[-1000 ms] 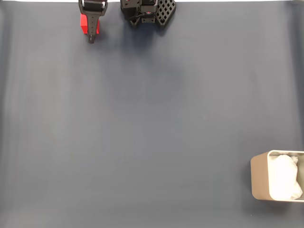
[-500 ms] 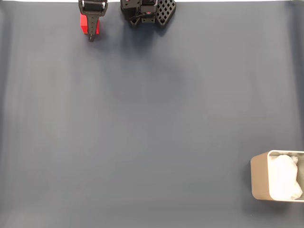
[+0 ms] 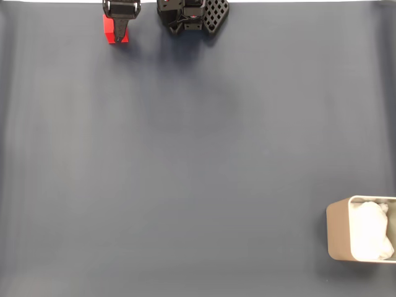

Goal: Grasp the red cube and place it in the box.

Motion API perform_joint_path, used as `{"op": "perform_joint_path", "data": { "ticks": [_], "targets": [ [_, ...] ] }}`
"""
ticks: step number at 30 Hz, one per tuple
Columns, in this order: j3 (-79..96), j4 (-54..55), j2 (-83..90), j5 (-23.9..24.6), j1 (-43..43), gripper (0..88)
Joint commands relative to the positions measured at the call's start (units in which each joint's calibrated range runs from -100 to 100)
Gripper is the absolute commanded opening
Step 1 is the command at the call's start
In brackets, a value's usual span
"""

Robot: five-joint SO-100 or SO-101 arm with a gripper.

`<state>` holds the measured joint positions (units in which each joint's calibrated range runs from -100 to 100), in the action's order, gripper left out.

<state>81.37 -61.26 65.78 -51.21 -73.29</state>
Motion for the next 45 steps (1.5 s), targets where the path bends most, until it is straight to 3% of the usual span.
{"op": "perform_joint_path", "data": {
  "ticks": [1, 27, 45],
  "targets": [
    [-0.9, 0.6, -0.27, -0.54, 0.64, 5.7],
    [-5.28, 0.6, -2.27, -0.59, 2.7, 1.7],
    [-28.55, -3.58, -9.98, 1.61, 19.6, 1.7]
  ]
}}
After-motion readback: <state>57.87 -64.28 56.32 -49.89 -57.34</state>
